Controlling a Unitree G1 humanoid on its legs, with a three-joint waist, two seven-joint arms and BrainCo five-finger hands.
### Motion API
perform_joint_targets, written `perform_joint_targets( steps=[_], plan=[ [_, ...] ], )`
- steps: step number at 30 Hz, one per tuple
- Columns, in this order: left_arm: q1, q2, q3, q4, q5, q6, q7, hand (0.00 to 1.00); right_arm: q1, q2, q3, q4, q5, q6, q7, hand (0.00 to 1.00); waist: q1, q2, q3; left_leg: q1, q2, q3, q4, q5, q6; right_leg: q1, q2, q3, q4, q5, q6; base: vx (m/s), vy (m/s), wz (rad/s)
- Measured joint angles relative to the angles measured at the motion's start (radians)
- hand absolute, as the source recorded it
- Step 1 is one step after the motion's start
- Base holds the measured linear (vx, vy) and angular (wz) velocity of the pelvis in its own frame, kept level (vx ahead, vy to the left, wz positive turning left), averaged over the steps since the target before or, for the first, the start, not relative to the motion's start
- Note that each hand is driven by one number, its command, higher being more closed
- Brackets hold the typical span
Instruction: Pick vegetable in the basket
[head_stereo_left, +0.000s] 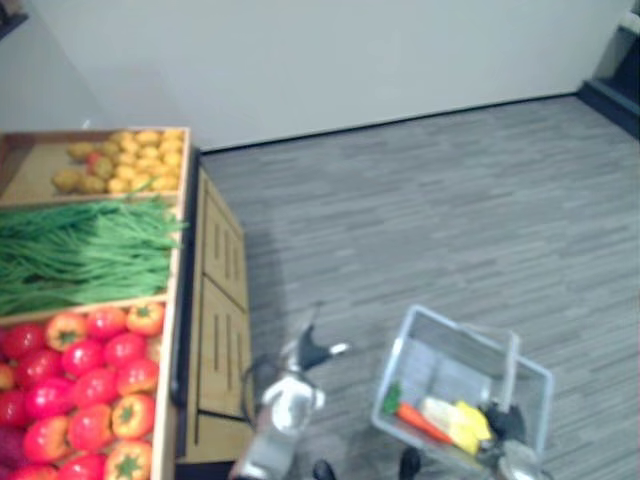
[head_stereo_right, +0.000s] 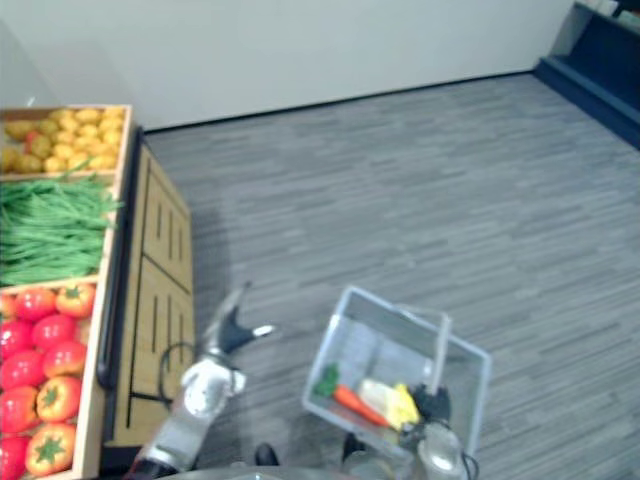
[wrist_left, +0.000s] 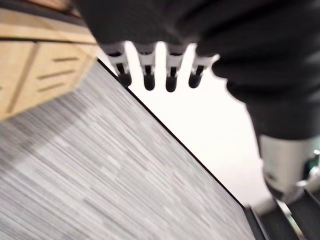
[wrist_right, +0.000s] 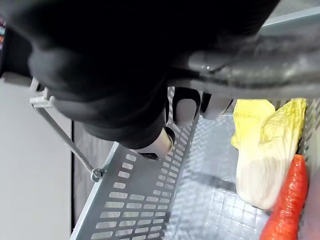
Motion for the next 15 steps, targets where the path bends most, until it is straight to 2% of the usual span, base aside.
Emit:
perform_joint_targets(
  steps=[3, 5, 8, 10, 11, 15],
  plan=[
    [0.004, 0.006, 0.128, 0.061, -0.046, 0.009, 0.038, 0.0, -0.019, -0.013, -0.093, 0.09, -0.009, 0.022, -0.039, 1.0, 0.0, 0.001, -0.001, 0.012, 0.0, -0.002, -0.004, 0.0, 0.0, 0.014, 0.0, -0.004, -0.002, 0.0, 0.0, 0.0, 0.0, 0.0],
    [-0.006, 0.01, 0.187, 0.165, -0.049, 0.028, 0.052, 0.0, -0.024, -0.033, -0.116, 0.15, -0.037, 0.029, -0.048, 1.0, 0.0, 0.004, -0.015, 0.017, -0.001, -0.003, -0.006, 0.0, 0.0, 0.02, 0.0, -0.006, -0.007, 0.0, 0.0, 0.0, 0.0, 0.0],
    [-0.034, 0.026, 0.259, 0.411, -0.129, 0.062, 0.039, 0.0, -0.063, -0.053, -0.158, 0.225, -0.042, 0.053, -0.06, 1.0, -0.001, 0.005, -0.021, 0.019, -0.002, -0.002, -0.007, 0.0, 0.0, 0.022, 0.0, -0.007, -0.012, 0.001, 0.003, 0.0, 0.0, 0.0],
    [-0.041, 0.032, 0.284, 0.524, -0.167, 0.078, 0.01, 0.0, -0.081, -0.069, -0.172, 0.265, -0.043, 0.062, -0.057, 1.0, -0.001, 0.004, -0.021, 0.024, -0.002, -0.001, -0.007, 0.0, -0.001, 0.031, 0.0, -0.007, -0.016, 0.001, 0.003, 0.0, 0.0, 0.0],
    [-0.042, 0.04, 0.299, 0.623, -0.193, 0.088, -0.027, 0.0, -0.101, -0.079, -0.181, 0.309, -0.045, 0.064, -0.052, 1.0, 0.0, 0.002, -0.022, 0.033, -0.003, 0.002, -0.007, -0.002, -0.002, 0.036, 0.0, -0.005, -0.02, 0.002, 0.003, 0.0, 0.0, 0.0],
    [-0.037, 0.044, 0.315, 0.739, -0.194, 0.096, -0.104, 0.0, -0.149, -0.091, -0.213, 0.397, -0.066, 0.067, -0.034, 1.0, 0.003, 0.0, -0.022, 0.036, -0.003, 0.005, -0.007, -0.005, -0.007, 0.043, 0.001, 0.002, -0.03, 0.004, 0.007, 0.0, 0.005, -0.01]
  ],
)
